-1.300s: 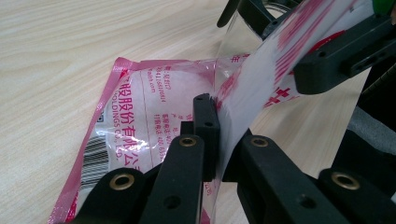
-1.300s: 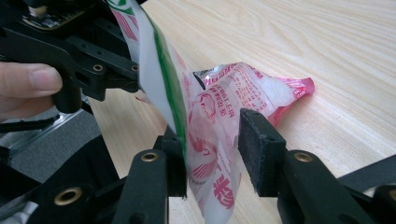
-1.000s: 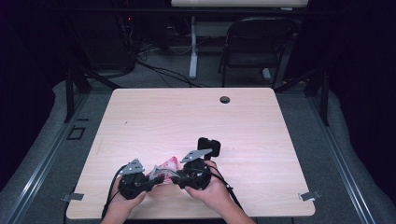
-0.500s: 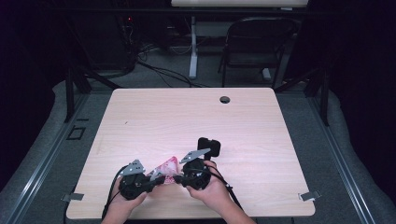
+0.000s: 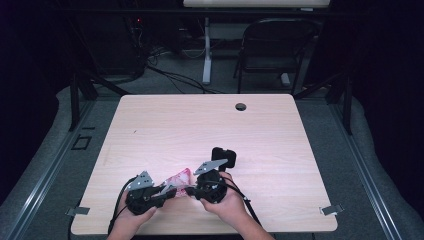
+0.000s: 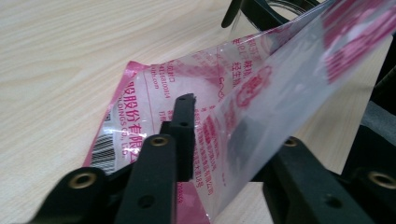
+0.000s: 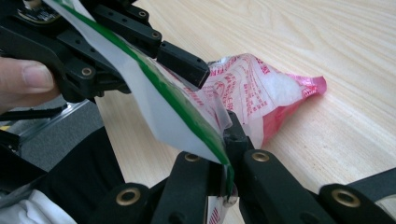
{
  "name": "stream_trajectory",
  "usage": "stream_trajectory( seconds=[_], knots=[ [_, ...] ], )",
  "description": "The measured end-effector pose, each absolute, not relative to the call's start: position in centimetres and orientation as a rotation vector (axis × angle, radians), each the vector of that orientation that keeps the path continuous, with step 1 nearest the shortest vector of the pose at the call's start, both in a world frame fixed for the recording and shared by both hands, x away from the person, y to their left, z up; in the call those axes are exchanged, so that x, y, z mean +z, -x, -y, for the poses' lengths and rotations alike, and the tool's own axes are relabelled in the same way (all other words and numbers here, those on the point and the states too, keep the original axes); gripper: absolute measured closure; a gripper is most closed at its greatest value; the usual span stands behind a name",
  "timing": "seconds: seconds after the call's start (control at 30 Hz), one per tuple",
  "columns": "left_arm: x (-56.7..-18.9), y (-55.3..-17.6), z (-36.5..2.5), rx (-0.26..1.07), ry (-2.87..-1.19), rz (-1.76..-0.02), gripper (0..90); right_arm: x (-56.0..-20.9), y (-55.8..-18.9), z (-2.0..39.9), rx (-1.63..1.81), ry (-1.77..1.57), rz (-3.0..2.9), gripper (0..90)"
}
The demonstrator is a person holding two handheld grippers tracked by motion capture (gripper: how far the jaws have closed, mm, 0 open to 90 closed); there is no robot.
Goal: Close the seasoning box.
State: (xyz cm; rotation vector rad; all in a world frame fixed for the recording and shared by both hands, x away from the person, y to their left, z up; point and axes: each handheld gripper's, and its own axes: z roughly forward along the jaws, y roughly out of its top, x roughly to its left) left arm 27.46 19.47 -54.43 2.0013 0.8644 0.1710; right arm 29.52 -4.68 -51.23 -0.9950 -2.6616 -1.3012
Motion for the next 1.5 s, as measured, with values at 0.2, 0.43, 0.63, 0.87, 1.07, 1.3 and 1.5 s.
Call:
stream_trajectory(
  seconds=[0.2,0.43,0.63,0.87,1.07,1.3,1.5],
  knots=[
    [-54.5,-27.5,-19.8,0.21,-2.0,-0.823,51.1,-51.1,-29.8,5.0,-1.347,0.972,2.616,90.0],
    [-54.4,-27.5,-20.2,0.255,-2.005,-0.767,45.4,-50.9,-30.1,5.5,-1.385,0.958,2.581,90.0],
    [-54.7,-27.7,-20.5,0.257,-2.002,-0.744,35.4,-50.5,-30.2,6.1,-1.42,0.964,2.563,90.0],
    [-55.4,-27.9,-20.2,0.251,-2.039,-0.739,33.9,-49.9,-30.3,6.8,-1.454,0.965,2.524,90.0],
    [-55.9,-27.8,-19.8,0.269,-2.069,-0.73,33.8,-49.4,-30.4,7.2,-1.473,0.962,2.489,90.0],
    [-56.6,-27.9,-19.4,0.279,-2.099,-0.718,32.3,-48.8,-30.2,7.3,-1.506,0.956,2.463,90.0],
    [-57.0,-27.9,-19.1,0.273,-2.106,-0.716,31.5,-48.0,-30.0,7.6,-1.547,0.958,2.436,90.0]
  ],
)
